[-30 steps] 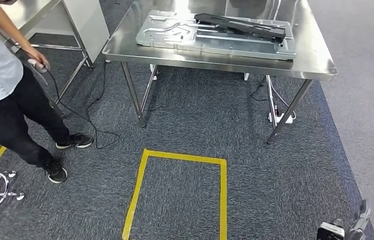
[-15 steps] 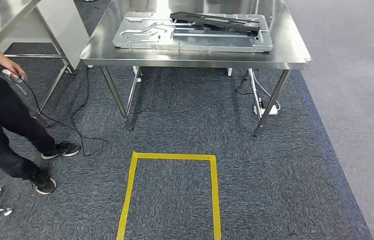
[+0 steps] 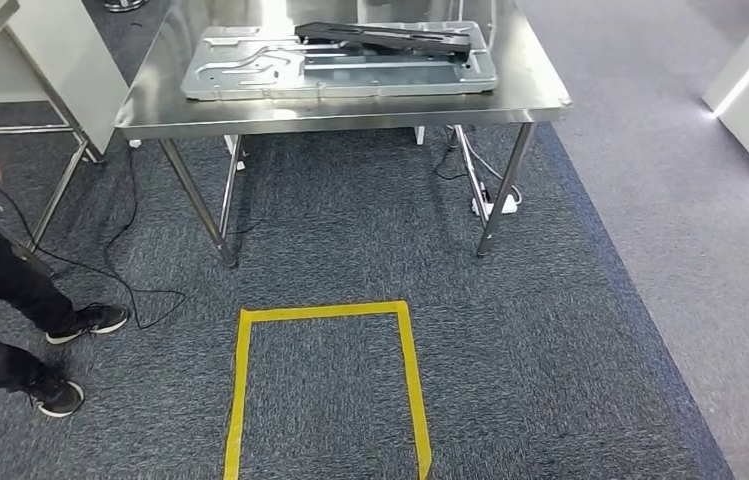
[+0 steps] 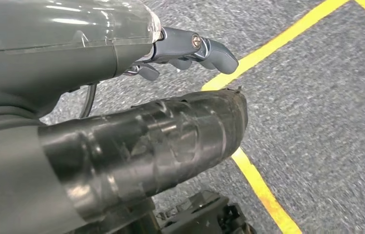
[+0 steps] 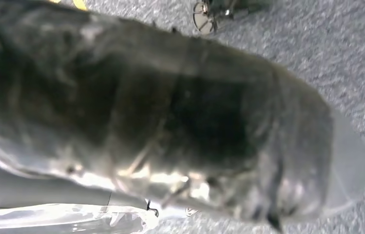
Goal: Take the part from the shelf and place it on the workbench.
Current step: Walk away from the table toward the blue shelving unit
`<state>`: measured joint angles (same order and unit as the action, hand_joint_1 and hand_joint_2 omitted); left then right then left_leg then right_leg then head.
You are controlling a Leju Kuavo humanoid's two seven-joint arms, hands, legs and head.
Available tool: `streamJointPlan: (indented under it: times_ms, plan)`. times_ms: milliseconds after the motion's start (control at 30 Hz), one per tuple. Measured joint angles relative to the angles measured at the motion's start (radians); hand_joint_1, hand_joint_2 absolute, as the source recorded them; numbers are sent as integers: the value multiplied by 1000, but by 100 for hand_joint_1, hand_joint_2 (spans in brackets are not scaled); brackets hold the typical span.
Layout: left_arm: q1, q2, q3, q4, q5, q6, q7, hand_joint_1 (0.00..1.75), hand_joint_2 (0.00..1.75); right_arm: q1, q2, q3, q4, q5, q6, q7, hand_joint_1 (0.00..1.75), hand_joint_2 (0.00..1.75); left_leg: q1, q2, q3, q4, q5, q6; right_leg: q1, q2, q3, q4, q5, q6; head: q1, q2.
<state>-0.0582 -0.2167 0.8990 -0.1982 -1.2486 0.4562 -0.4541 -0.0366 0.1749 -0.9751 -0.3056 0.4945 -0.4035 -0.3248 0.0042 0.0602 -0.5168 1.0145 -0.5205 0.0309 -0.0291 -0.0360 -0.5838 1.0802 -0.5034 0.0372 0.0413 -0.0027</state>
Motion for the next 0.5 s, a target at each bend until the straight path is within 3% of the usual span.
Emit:
streamJointPlan:
  times_ms: [33, 100, 167, 233, 300, 333, 367, 400, 433, 500]
  plan:
    - [-1, 0, 0, 0, 0, 0, -1, 0, 0, -2, 3, 0, 5, 3, 2, -2, 0, 0, -2, 5, -2, 6, -5, -6, 2, -6, 10, -22, 1, -6, -1, 0]
    - [-3, 0, 0, 0, 0, 0, -1, 0, 0, -4, 7, 0, 13, 5, 3, -2, 0, 0, -3, 14, 0, 8, -7, -16, 5, 5, 6, -24, 0, -22, -3, 0]
    - [-4, 0, 0, 0, 0, 0, -2, 0, 0, -4, 7, 0, 18, 6, 4, -4, 0, 0, 2, 5, -2, 24, -24, -26, 5, 17, 3, -28, 6, -35, -3, 0]
    - [-2, 0, 0, 0, -1, 0, -2, 0, 0, -6, 7, 1, 21, 12, 11, -11, 0, 0, 6, -25, -34, 101, -80, -33, 4, 29, -2, -32, 14, -46, -3, 0]
    - [0, 0, 1, 0, -1, -1, -3, 0, 0, -8, 7, 3, 23, 23, 23, -23, 0, 0, 7, -44, -89, 224, -142, -35, 8, 45, -10, -32, 18, -52, -3, 0]
    - [1, 0, 1, 0, -1, -1, -3, 0, 0, -8, 7, 4, 24, 29, 30, -28, 0, 0, 6, -48, -107, 267, -154, -33, 10, 55, -12, -31, 20, -54, -3, 0]
    - [1, 0, 1, 0, -1, -2, -4, 0, 0, -8, 7, 5, 25, 34, 34, -33, 0, 0, 6, -50, -110, 274, -144, -29, 12, 65, -13, -31, 21, -54, -3, 0]
    - [2, 0, 1, 0, -1, -2, -4, 0, 0, -8, 7, 7, 26, 38, 37, -36, 0, 0, 6, -55, -95, 244, -116, -24, 14, 77, -13, -31, 22, -54, -3, 0]
    - [1, 0, 1, 0, -1, -2, -4, 0, 0, -8, 7, 9, 27, 41, 39, -39, 0, 0, 5, -65, -65, 184, -78, -17, 15, 88, -12, -30, 23, -53, -3, 0]
    - [2, 1, 2, 0, -1, -3, -4, 0, 0, -11, 10, 11, 31, 46, 39, -40, 0, 0, 2, -109, -10, 59, -24, -3, 15, 109, -13, -29, 27, -47, -3, 0]
